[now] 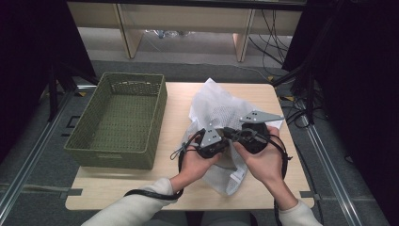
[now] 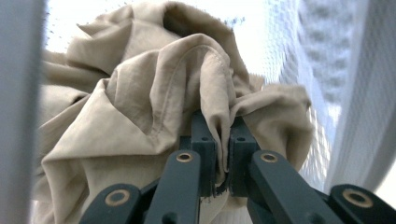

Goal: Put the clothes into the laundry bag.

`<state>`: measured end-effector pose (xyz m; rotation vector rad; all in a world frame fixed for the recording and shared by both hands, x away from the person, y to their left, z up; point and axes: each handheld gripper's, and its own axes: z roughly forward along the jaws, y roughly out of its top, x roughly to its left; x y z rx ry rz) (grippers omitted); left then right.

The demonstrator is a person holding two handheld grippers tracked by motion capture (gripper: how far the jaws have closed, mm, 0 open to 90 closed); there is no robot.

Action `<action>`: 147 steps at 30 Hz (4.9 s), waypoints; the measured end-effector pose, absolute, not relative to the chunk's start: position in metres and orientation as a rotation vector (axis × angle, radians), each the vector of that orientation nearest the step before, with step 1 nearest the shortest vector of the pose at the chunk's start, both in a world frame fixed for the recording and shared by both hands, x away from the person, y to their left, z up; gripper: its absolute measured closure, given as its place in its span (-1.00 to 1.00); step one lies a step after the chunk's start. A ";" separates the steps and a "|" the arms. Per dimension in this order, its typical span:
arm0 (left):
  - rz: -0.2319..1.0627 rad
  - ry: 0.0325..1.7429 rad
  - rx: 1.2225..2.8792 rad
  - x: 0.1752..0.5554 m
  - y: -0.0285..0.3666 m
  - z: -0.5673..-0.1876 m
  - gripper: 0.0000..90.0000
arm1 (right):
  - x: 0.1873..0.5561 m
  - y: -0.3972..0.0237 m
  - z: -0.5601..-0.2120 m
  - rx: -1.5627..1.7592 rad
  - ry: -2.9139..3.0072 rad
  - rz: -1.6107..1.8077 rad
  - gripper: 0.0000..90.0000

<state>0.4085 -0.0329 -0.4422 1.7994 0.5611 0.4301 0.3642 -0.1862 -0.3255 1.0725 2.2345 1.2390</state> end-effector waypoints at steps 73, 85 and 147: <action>0.446 0.578 1.764 0.409 -0.014 -0.440 0.92 | 0.363 -0.180 -0.330 1.100 2.258 1.221 1.00; 0.540 0.576 1.748 0.415 -0.029 -0.437 0.88 | 0.350 -0.187 -0.306 1.021 2.173 1.323 1.00; 0.429 0.561 1.728 0.402 -0.027 -0.428 0.92 | 0.357 -0.193 -0.316 1.088 2.168 1.280 1.00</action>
